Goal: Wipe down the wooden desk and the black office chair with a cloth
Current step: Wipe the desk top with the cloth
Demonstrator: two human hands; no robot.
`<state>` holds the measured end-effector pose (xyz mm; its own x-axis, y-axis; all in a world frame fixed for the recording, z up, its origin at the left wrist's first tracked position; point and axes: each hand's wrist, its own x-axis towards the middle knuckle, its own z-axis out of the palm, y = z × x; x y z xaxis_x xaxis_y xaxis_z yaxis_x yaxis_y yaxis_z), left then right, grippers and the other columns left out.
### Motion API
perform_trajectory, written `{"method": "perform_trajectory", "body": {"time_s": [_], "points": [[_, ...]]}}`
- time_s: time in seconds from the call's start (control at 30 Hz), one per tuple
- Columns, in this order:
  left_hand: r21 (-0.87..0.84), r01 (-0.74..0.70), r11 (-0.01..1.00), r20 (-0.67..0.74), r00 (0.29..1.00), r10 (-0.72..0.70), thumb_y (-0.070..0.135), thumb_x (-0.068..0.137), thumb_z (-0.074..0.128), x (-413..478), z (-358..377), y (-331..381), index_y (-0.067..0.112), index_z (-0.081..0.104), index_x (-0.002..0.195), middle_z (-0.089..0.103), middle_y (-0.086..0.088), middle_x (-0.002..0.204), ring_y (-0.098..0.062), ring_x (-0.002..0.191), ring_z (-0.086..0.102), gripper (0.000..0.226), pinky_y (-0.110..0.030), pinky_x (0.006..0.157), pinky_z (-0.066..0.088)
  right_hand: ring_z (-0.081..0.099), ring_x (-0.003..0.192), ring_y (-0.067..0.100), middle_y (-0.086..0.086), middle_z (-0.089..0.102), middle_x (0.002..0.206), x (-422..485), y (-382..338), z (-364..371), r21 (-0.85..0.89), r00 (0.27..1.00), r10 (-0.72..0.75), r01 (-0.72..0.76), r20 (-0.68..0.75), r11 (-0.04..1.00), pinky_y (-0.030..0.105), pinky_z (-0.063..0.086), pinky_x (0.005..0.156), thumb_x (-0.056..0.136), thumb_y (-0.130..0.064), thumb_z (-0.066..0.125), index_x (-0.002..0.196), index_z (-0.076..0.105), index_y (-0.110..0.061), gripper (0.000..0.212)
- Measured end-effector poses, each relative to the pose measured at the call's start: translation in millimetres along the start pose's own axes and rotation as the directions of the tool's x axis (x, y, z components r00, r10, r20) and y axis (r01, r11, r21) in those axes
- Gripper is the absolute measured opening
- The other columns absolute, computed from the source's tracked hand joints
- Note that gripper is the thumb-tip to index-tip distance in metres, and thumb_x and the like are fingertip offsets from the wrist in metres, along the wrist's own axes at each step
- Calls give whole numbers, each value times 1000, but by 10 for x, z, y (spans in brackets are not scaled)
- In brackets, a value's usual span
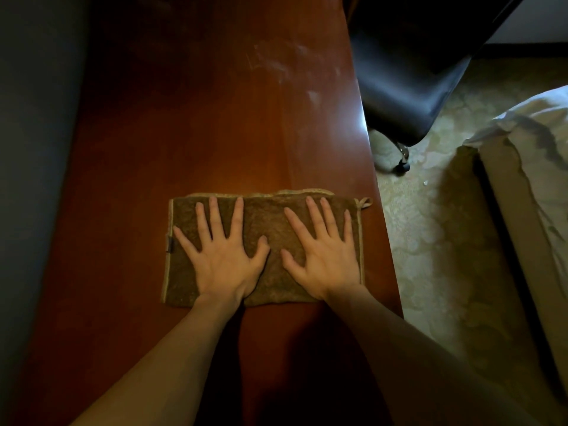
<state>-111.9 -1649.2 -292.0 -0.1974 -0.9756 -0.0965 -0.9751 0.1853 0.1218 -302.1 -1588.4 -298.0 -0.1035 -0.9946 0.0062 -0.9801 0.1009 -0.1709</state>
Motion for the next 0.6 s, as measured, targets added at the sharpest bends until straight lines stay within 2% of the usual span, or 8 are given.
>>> {"method": "perform_trajectory", "body": {"time_s": [0.27,0.6], "points": [[7,-15,1000,-2,1000,15,77,92,14,757,-73,104,39,-6,164,-9,-8,173,-30,159,-15,84,-73,119,-4,-4,158,27,7,7,171,674,133,-43,29,1000,-8,7,4,1000,55,0,126,96,-68,31,162,11,-38,75],[-22,-30,999,-42,999,29,78,90,16,1751,-108,230,40,-1,164,-6,-7,174,-29,159,-12,84,-73,119,-5,-1,158,28,8,9,171,1566,308,-7,17,999,28,-28,-26,999,56,0,125,96,-68,28,162,12,-39,73]]}}
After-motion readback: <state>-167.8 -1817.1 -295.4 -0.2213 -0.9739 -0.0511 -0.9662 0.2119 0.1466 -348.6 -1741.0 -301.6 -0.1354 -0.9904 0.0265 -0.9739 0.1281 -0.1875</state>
